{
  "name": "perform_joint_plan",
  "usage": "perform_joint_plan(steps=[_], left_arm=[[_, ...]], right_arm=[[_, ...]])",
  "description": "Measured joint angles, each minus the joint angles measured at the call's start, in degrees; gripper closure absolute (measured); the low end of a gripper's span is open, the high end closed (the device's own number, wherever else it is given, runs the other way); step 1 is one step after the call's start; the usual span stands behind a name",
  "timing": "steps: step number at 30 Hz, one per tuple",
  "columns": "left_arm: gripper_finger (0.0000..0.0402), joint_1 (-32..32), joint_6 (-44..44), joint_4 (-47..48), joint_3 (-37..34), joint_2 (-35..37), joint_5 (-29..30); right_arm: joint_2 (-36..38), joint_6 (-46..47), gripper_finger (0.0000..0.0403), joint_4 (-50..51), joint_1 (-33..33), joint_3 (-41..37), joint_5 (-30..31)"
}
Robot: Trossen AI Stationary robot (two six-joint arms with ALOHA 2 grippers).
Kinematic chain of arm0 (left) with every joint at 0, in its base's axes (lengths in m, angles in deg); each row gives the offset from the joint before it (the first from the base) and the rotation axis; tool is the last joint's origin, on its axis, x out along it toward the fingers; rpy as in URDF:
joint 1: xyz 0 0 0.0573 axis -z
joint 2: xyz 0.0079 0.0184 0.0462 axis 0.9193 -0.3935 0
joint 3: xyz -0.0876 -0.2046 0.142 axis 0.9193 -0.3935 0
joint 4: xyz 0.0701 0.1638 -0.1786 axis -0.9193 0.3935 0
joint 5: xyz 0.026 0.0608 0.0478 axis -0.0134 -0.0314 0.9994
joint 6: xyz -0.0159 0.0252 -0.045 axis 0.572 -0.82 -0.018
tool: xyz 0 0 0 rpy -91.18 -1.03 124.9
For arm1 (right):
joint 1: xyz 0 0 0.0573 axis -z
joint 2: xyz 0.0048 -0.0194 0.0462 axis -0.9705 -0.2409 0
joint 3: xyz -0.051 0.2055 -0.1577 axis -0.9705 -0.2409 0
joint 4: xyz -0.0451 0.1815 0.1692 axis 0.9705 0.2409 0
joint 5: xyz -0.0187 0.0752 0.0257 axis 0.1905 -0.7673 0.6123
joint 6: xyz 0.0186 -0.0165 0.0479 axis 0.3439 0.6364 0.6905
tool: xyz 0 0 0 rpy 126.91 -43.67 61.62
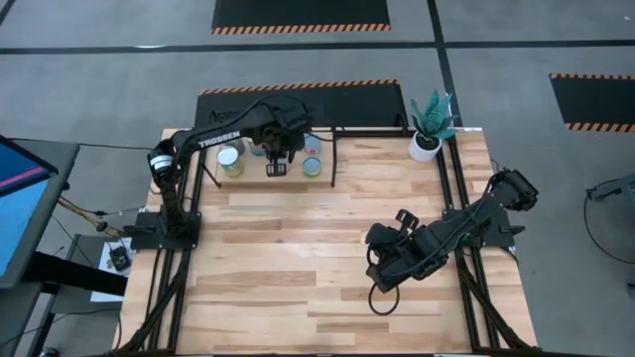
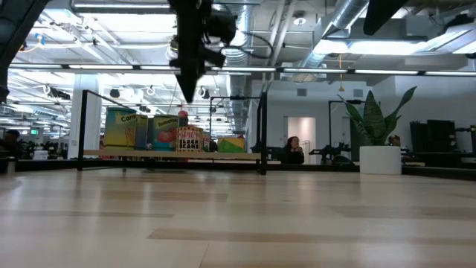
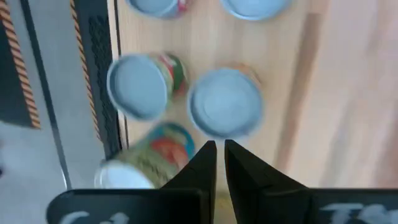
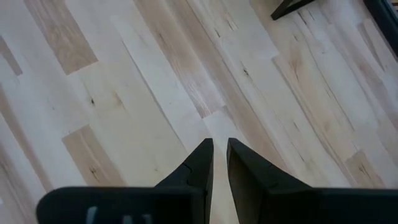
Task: Pick and place cans onto a shelf
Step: Return to Home Position
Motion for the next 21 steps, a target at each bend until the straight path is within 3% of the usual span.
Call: perform_joint_plan(steps=[5,10,16,21], left_arm=[[0.0379,3.8,8.5,14.3,9.0,0.1,-1.4],[0.0379,8.0,14.7,13.9,9.8,3.7,-6.5],[0.0379,14.3,28.3,8.9,3.5,9.2,-5.5],[0.0379,22.3,32.0,-0.6,-3.4,10.1,-2.7]], right_arm=[[0.0,0.0,0.0333,-0.1,0.0,0.0,0.0],[0.0,0.1,0.0333,-1.7,0.0,0.0,0.0],[-0.1,0.1,0.0333,-5.3,-1.7,-1.9,-0.2],[0.0,0.1,0.0333,-8.0,-2.9,-3.2,-0.2]])
